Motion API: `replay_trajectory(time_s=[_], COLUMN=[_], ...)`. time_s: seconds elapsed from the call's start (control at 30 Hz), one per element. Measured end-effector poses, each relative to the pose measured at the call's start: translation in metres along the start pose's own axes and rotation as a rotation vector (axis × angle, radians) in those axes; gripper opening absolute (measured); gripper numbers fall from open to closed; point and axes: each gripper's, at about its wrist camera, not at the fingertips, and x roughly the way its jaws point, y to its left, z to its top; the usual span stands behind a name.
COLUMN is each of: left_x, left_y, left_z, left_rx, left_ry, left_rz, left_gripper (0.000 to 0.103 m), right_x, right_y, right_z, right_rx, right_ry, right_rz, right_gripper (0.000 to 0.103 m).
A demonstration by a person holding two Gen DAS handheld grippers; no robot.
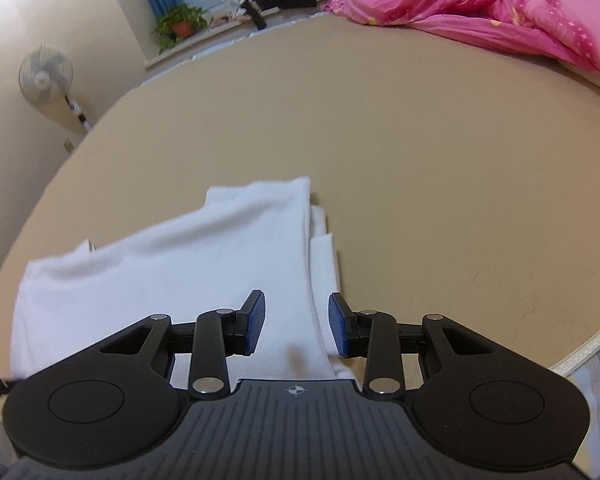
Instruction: Fold small clothes
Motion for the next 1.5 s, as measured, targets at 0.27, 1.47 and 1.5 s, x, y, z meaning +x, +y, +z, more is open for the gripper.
replay_trajectory(time_s=[0.27, 1.47, 1.5], left_x=[-0.075, 0.011, 0.015], left_y=[-0.13, -0.258, -0.262], left_z=[0.012, -0.091, -0.085], left_rx=[0.145, 0.57, 0.57], left_ry=[-0.196, -0.034, -0.043], left_rz=[-0.143, -0.226, -0.221], left_gripper=[0.007, 0.014, 0.014], right_x=[-0.016, 0.023, 0.027], right_y=[-0.04, -0.026, -0.025], right_z=[0.013, 0.027, 0.035], right_rx=[0.117, 0.1, 0.108], right_ry=[-0.063, -0.021, -0.033], right_rz=[-0.027, 0.075, 0.097], right_gripper=[0.037, 0.036, 0.037])
